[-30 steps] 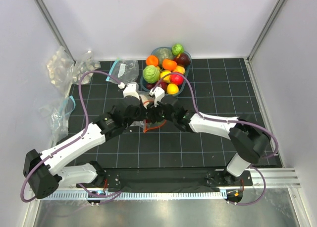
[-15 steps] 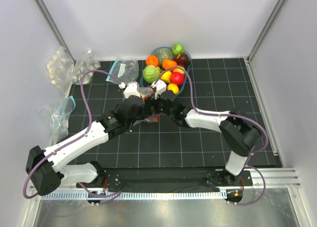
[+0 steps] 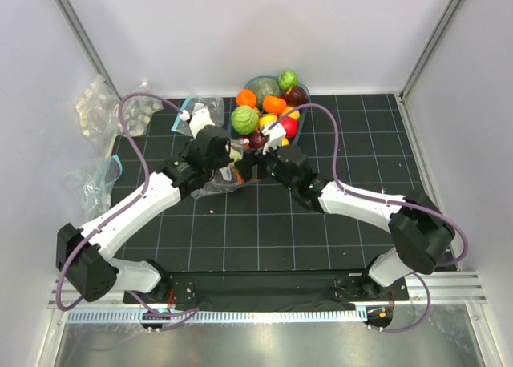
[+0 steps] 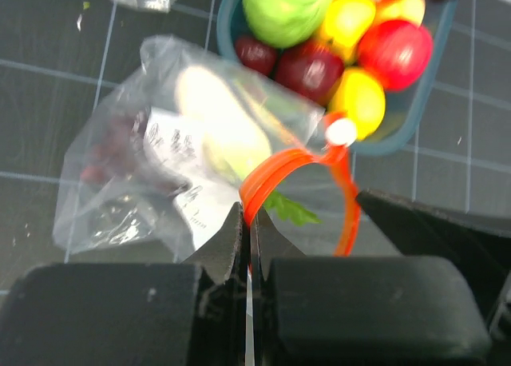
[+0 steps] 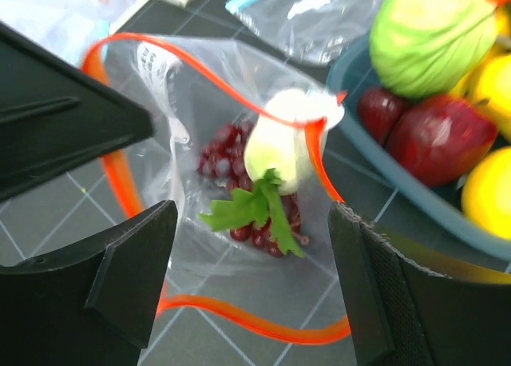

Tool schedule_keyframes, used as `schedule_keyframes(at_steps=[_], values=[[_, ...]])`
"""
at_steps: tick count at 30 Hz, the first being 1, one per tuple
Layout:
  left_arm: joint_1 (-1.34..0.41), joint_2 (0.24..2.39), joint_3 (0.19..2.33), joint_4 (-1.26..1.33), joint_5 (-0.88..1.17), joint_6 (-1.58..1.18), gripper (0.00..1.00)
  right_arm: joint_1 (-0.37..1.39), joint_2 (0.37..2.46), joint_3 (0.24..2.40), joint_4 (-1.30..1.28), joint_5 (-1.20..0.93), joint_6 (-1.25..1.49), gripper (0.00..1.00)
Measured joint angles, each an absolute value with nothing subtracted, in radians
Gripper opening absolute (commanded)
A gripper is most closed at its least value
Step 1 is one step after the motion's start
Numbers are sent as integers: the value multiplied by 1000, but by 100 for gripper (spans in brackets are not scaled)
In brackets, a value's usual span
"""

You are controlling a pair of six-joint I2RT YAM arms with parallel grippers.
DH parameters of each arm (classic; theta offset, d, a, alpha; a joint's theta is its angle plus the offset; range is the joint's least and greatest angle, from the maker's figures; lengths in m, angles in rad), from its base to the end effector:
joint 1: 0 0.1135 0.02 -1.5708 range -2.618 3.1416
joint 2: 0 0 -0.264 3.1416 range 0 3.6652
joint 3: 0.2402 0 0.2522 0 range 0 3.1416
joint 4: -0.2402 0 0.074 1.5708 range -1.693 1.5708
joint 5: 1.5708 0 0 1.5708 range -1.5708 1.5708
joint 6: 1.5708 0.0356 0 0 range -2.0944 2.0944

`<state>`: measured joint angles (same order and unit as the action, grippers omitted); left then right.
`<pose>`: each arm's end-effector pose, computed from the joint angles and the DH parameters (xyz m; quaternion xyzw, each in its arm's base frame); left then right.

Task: Place the food in the zip-top bag and seal the zipper
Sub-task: Place the fake vegetable in the zipper food storage bag, then pick up the fake fruit from the bin.

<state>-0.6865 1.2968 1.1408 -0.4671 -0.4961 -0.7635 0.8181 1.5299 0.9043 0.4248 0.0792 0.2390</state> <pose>0.2315 -0.1678 0.3274 -0.1451 0.8576 -0.1298 0.4760 0.2415 0.2537 0.2606 -0.1969 0.7488 0.2923 0.5614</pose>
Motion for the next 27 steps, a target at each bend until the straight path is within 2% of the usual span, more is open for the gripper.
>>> schedule_keyframes(at_steps=[5, 9, 13, 17, 22, 27], values=[[-676, 1383, 1301, -538, -558, -786, 0, 793, 1505, 993, 363, 86, 244, 82], [-644, 1423, 1429, -628, -629, -797, 0, 676, 1512, 1087, 370, 23, 330, 89], [-634, 1427, 1515, -681, -698, -786, 0, 584, 1584, 1253, 364, 15, 391, 95], [-635, 1427, 1586, -730, -774, -747, 0, 576, 1687, 1409, 342, 12, 398, 96], [-634, 1409, 1564, -754, -864, -701, 2, 577, 1858, 1579, 260, -2, 390, 99], [-622, 1380, 1423, -715, -843, -673, 2, 575, 2025, 1647, 181, 25, 371, 100]])
